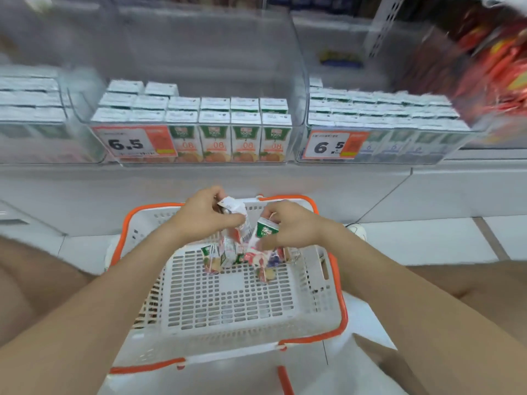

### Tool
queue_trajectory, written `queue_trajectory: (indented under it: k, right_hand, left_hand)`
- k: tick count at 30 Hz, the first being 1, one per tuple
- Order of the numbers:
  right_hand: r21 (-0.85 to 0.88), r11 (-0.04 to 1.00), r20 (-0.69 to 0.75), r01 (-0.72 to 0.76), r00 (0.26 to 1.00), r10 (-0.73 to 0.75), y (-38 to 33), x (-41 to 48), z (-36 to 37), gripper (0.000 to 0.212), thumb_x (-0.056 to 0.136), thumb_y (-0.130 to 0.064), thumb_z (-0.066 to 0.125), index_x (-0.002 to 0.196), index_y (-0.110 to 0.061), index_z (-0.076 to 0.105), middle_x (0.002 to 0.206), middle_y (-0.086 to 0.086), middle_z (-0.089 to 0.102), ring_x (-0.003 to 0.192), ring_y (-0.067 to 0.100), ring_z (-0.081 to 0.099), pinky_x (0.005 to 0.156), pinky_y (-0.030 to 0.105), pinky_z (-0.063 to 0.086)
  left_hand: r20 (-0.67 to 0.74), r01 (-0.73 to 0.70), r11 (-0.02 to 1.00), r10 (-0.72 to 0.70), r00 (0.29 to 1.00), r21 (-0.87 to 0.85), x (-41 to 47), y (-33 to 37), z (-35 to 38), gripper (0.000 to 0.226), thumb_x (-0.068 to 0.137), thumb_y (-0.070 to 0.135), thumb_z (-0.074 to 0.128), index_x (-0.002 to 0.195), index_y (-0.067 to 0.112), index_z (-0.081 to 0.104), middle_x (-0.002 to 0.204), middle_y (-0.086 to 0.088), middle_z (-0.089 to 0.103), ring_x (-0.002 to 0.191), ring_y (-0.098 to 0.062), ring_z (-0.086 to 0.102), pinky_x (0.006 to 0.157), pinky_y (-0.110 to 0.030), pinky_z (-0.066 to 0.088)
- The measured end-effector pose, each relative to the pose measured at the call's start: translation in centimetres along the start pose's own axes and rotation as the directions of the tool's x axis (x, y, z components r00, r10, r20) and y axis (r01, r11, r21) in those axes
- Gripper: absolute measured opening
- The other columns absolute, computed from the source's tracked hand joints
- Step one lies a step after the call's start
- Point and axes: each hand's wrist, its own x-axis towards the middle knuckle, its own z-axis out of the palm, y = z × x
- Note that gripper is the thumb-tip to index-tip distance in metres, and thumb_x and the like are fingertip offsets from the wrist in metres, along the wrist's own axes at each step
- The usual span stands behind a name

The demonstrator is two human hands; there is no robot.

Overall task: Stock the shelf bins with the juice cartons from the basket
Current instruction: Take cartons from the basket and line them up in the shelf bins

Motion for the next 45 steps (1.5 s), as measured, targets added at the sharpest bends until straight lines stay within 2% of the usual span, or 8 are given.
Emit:
queue_trajectory:
  k: [3,11,19,27,30,34,41,45]
  right_hand:
    - [-0.022,0.994,-0.051,0.102,0.993,-0.103,-3.0,-2.1,-2.7,0.045,0.081,-0.039,0.09,0.113,-0.022,0.062,0.096,0.003,0.073,0.079,0.021,0.072,0.072,0.04,0.057]
    - [0.155,0.927,-0.311,0.341,0.908,-0.282,-9.7,-5.2,-7.9,0.042,0.085,-0.028,0.088,0.117,-0.029,0.061,0.103,0.001,0.078,0.088,0.025,0.075,0.086,0.052,0.06]
    - [0.397,0.795,-0.458,0.459,0.849,-0.262,-14.5,-4.5,-7.9,0.036,0.091,-0.024,0.082,0.124,-0.03,0.068,0.113,0.002,0.076,0.11,0.027,0.072,0.095,0.052,0.061]
    - [0.549,0.704,-0.54,0.451,0.834,-0.113,-16.3,-3.1,-7.5,0.034,0.097,-0.015,0.075,0.128,-0.02,0.061,0.107,0.0,0.08,0.094,0.02,0.078,0.08,0.044,0.064]
    - [0.538,0.695,-0.566,0.477,0.815,-0.122,-17.3,-2.9,-6.9,0.033,0.096,-0.014,0.077,0.125,-0.017,0.062,0.104,-0.001,0.08,0.09,0.016,0.078,0.069,0.031,0.059]
    - [0.37,0.731,-0.648,0.573,0.723,-0.24,-19.2,-2.4,-5.4,0.033,0.092,-0.015,0.08,0.117,-0.02,0.06,0.101,-0.005,0.08,0.091,0.022,0.077,0.079,0.046,0.063]
    - [-0.026,0.713,-0.705,0.7,0.493,-0.51,-24.2,-0.6,-3.0,0.047,0.09,-0.014,0.082,0.132,-0.028,0.068,0.124,-0.019,0.071,0.113,0.007,0.067,0.093,0.026,0.054]
    - [-0.216,0.65,-0.665,0.728,0.378,-0.645,-28.6,2.4,-1.5,0.043,0.09,-0.007,0.078,0.129,-0.021,0.066,0.122,-0.011,0.065,0.114,0.008,0.062,0.092,0.032,0.054]
  left_hand:
    - [0.068,0.005,1.0,-0.003,0.998,-0.027,-2.2,3.4,-2.5,0.063,0.075,0.062,0.088,0.106,0.016,0.058,0.083,-0.008,0.076,0.067,-0.017,0.062,0.065,-0.034,0.046]
    - [-0.033,-0.208,0.939,0.207,0.978,-0.275,-5.9,10.5,-7.6,0.038,0.091,0.041,0.079,0.126,0.028,0.073,0.119,-0.006,0.077,0.111,-0.031,0.072,0.095,-0.048,0.061]
    - [-0.279,-0.311,0.878,0.216,0.936,-0.363,-6.5,12.4,-9.2,0.037,0.093,0.034,0.076,0.122,0.012,0.07,0.113,-0.006,0.08,0.107,-0.028,0.076,0.09,-0.045,0.062]
    - [-0.365,-0.288,0.825,0.107,0.925,-0.487,-7.0,12.4,-12.6,0.02,0.103,0.023,0.067,0.116,0.011,0.077,0.114,-0.019,0.078,0.101,-0.036,0.074,0.098,-0.063,0.053]
    - [-0.388,-0.274,0.872,0.107,0.915,-0.405,-7.7,12.5,-14.5,0.017,0.102,0.024,0.068,0.114,0.016,0.078,0.106,-0.009,0.081,0.104,-0.032,0.076,0.099,-0.052,0.057]
    - [-0.443,-0.305,0.902,0.149,0.884,-0.306,-8.9,12.4,-17.7,0.018,0.103,0.02,0.067,0.119,0.021,0.075,0.104,-0.001,0.081,0.092,-0.012,0.076,0.079,-0.026,0.057]
    - [-0.663,-0.264,0.906,0.422,0.618,0.33,-10.0,7.9,-25.3,0.031,0.099,0.017,0.07,0.127,0.03,0.063,0.109,0.006,0.071,0.097,-0.015,0.067,0.085,-0.031,0.052]
    - [-0.663,-0.041,0.877,0.391,0.639,0.478,-8.9,4.8,-30.2,0.031,0.099,0.008,0.067,0.128,0.016,0.061,0.112,-0.005,0.07,0.102,-0.029,0.063,0.086,-0.039,0.048]
